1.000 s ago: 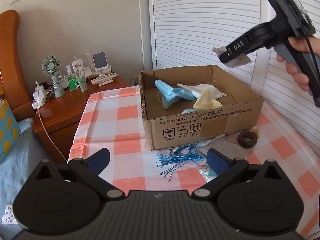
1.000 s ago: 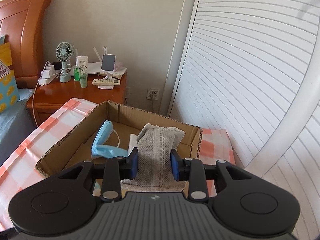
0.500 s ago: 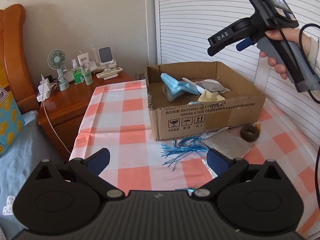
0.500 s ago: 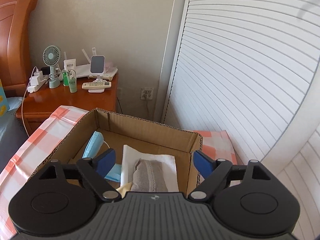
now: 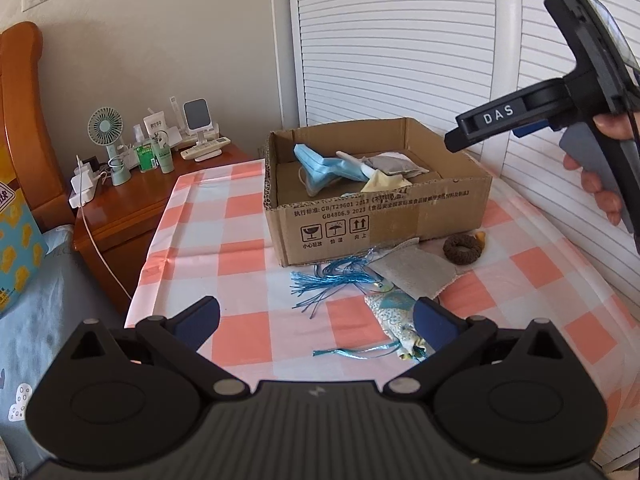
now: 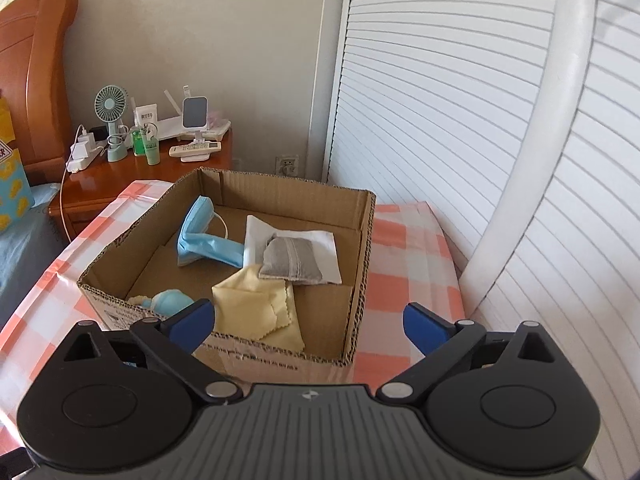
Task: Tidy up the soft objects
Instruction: 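Move both tools back over the remaining items beside the box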
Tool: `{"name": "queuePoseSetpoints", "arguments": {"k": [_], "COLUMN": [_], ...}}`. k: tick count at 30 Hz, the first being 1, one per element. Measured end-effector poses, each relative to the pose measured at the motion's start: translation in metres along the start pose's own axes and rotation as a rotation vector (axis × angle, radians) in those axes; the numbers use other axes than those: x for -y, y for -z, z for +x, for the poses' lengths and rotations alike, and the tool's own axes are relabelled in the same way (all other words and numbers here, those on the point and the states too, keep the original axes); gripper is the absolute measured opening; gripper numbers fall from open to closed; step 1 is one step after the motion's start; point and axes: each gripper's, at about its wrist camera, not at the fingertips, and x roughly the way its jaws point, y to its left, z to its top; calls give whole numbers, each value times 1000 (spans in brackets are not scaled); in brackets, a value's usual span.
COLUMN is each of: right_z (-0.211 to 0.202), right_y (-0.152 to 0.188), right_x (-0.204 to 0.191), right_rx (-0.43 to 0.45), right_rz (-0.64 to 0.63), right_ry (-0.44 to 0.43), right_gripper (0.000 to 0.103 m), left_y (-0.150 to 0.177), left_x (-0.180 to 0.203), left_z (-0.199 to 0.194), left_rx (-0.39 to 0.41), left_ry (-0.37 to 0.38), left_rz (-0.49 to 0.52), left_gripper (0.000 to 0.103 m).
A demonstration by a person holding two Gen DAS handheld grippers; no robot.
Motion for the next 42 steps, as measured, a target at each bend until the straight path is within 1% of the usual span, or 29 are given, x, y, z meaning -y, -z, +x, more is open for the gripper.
{"name": "queuePoseSetpoints", "arguments": {"k": [4, 9, 14, 19, 23, 31, 35, 42], "right_z": [-8, -5, -3, -1, 4, 19, 30, 54], "right_y": [25, 60, 87, 106, 110, 107, 106, 101], "right_x": [10, 9, 1, -6, -9, -7, -8, -9], "right_rx": [0, -11, -43, -70, -90, -82, -68, -53], "right_rz": [79, 117, 143, 172, 165, 194, 187, 177], "right_ry": [-1, 54, 44, 40, 32, 63, 56, 98], "right_gripper": [103, 103, 103, 103, 103, 103, 103, 103], "left_y": [6, 13, 15, 19, 22, 23, 24, 24], "left_x": [8, 18, 21, 24, 25, 16, 12, 10], "left_z": [-4, -7, -6, -4, -3, 6, 14, 20], "left_rx": [-14, -28, -31, -41, -51, -67, -77, -85], "left_ry": [-1, 5, 19, 37, 37, 41, 49, 60], "left_rz": [14, 37, 34, 32, 32, 11, -3, -16], "left_gripper": [102, 102, 102, 102, 102, 102, 102, 102]}}
